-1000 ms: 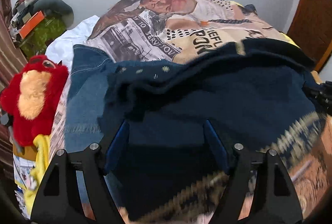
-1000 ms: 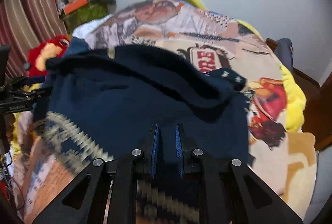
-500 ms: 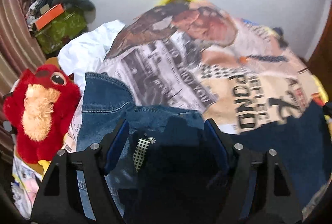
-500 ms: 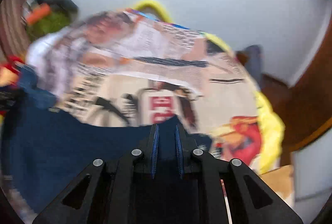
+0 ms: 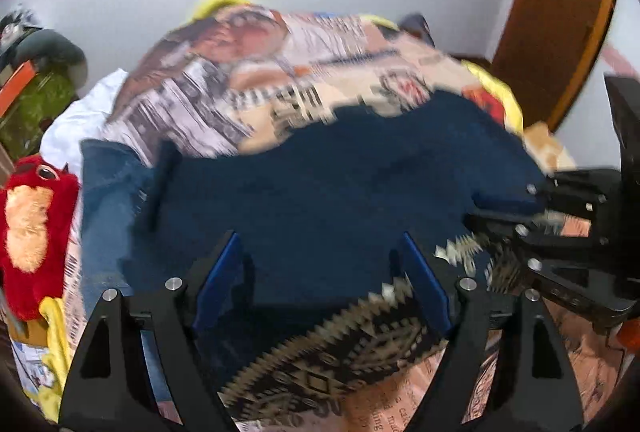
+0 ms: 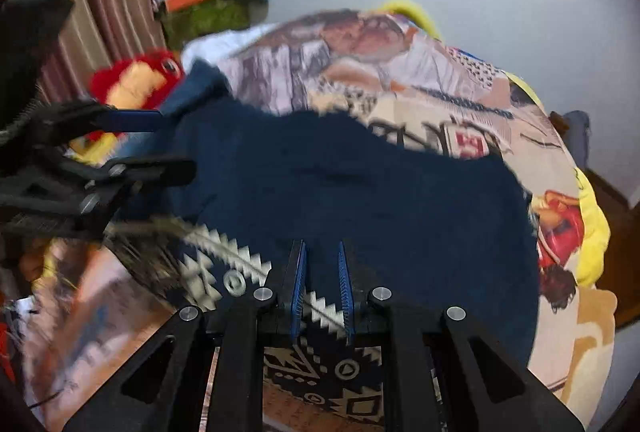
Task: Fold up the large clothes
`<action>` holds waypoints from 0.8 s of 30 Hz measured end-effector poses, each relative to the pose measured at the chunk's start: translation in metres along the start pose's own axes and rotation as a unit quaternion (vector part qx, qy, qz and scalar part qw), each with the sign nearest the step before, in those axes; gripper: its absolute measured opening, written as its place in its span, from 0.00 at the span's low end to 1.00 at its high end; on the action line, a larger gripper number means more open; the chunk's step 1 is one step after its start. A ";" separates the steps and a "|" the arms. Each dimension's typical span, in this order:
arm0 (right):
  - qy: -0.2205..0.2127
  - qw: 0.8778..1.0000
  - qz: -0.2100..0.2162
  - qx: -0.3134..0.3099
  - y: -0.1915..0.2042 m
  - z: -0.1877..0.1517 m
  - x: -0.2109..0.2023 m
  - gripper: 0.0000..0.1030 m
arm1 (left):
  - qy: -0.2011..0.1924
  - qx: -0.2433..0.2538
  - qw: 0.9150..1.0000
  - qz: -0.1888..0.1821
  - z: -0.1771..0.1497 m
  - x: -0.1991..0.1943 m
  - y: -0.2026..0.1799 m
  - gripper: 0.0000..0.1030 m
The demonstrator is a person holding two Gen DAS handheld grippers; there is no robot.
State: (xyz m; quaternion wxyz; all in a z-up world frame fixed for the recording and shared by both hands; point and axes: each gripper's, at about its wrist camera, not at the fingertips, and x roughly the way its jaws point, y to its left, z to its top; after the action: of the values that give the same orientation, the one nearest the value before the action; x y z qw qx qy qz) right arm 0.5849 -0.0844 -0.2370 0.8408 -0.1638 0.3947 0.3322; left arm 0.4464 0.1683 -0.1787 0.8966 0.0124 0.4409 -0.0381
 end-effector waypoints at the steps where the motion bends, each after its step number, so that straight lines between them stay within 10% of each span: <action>1: 0.004 1.000 -0.007 -0.004 0.002 -0.005 0.006 0.11 | 0.010 0.002 1.000 0.007 -0.006 0.008 -0.005 0.78; 7: 0.003 0.997 -0.061 -0.054 0.006 -0.021 0.014 0.19 | 0.023 -0.001 0.998 0.055 -0.042 0.050 -0.003 0.87; 10: -0.021 0.981 -0.185 -0.052 -0.005 -0.030 0.012 0.99 | 0.016 -0.014 0.998 0.057 -0.049 0.047 0.006 0.87; 24: 0.036 0.990 -0.045 0.131 -0.114 -0.091 -0.023 1.00 | 0.041 -0.079 0.985 0.146 -0.105 -0.008 0.091 0.86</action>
State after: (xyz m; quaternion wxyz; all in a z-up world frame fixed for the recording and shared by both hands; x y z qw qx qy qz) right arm 0.6022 -0.2259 -0.2757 0.8544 -0.0816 0.4571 0.2334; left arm 0.3655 0.2656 -0.2374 0.8718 0.0075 0.4725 0.1291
